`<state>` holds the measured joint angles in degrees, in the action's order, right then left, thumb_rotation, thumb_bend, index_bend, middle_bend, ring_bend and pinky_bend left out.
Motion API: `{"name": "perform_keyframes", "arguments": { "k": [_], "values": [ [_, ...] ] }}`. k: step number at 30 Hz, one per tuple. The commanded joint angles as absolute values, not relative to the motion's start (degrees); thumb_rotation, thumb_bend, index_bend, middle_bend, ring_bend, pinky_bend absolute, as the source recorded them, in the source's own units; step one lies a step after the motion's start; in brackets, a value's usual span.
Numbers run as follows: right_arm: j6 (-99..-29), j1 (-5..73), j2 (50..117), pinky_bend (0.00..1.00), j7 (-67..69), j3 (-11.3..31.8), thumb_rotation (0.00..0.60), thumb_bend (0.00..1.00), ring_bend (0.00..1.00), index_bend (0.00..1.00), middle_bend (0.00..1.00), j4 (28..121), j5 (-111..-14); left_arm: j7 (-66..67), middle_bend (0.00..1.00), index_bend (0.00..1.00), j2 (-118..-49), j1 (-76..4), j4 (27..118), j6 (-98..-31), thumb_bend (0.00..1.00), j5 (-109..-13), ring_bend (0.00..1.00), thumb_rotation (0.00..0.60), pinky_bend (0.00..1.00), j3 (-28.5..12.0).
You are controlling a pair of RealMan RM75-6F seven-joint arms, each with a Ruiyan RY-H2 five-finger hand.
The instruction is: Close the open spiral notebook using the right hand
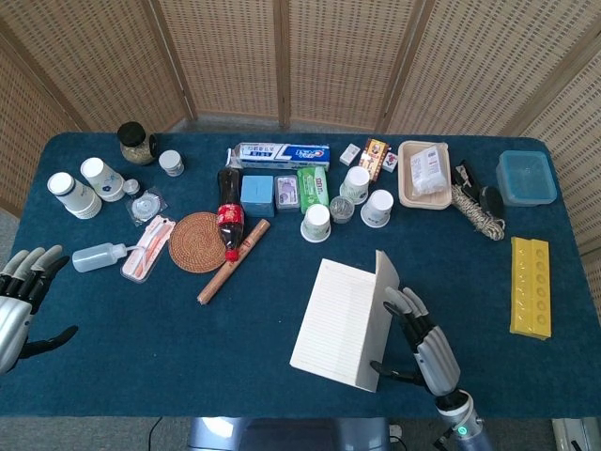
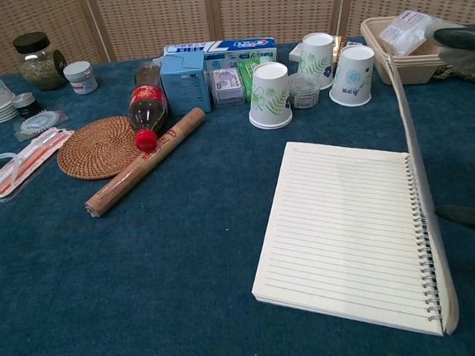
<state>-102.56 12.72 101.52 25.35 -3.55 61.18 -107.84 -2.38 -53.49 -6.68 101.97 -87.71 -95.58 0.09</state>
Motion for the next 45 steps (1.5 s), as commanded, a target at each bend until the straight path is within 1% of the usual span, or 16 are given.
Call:
{"name": "perform_keyframes", "arguments": {
  "k": [1,9,11,20,28,34,38,42,45],
  "values": [
    [-99.9,14.7,102.1,0.0,24.2,-3.3,0.6,0.16,0.0,0.0,0.0,61.8,-108.3,-2.3,0.0,0.0,-53.4,-6.7,102.1,-87.7,0.0,-95.6,0.0,0.6,0.0,0.1],
    [-90.8,18.7,102.2,0.0,23.9,-5.2,0.6,0.15,0.0,0.0,0.0,61.0,-107.9,-2.0,0.0,0.0,-53.0,-6.6,102.5,-87.6,0.0,-95.6,0.0,0.6,0.0,0.1],
    [-87.4,20.2,101.2,0.0,24.0,-5.9,0.6,0.15,0.0,0.0,0.0,61.6,-107.7,-1.9,0.0,0.0,-52.9,-6.7,102.6,-87.5,0.0,-95.5,0.0,0.6,0.0,0.1],
    [-77.9,26.0,95.5,0.0,21.1,-5.0,0.6,0.15,0.0,0.0,0.0,68.6,-105.8,-1.8,0.0,0.0,-53.0,-7.0,102.7,-86.7,0.0,-94.8,0.0,0.6,0.0,-0.1],
    [-77.6,25.8,91.2,0.0,17.4,-5.8,0.6,0.15,0.0,0.0,0.0,73.7,-105.0,-1.4,0.0,0.0,-53.1,-7.2,102.6,-86.4,0.0,-94.6,0.0,0.6,0.0,-0.2],
    [-76.4,23.9,84.4,0.0,6.6,-5.5,0.6,0.15,0.0,0.0,0.0,78.2,-101.6,-0.5,0.0,0.0,-53.9,-7.1,102.0,-86.2,0.0,-94.5,0.0,0.6,0.0,-0.1],
    [-77.1,22.3,80.6,0.0,4.0,-5.1,0.6,0.15,0.0,0.0,0.0,79.7,-99.3,-0.4,0.0,0.0,-54.7,-6.9,101.1,-86.1,0.0,-94.3,0.0,0.6,0.0,0.0],
    [-78.5,20.5,78.1,0.0,3.3,-4.8,0.6,0.13,0.0,0.0,0.0,81.0,-97.3,-0.4,0.0,0.0,-55.5,-6.7,100.4,-86.1,0.0,-94.1,0.0,0.6,0.0,0.2],
    [-80.5,18.0,75.2,0.0,2.4,-4.4,0.595,0.08,0.0,0.0,0.0,83.2,-94.8,-0.2,0.0,0.0,-56.4,-6.6,99.5,-85.8,0.0,-94.1,0.0,0.6,0.0,0.6]
  ]
}}
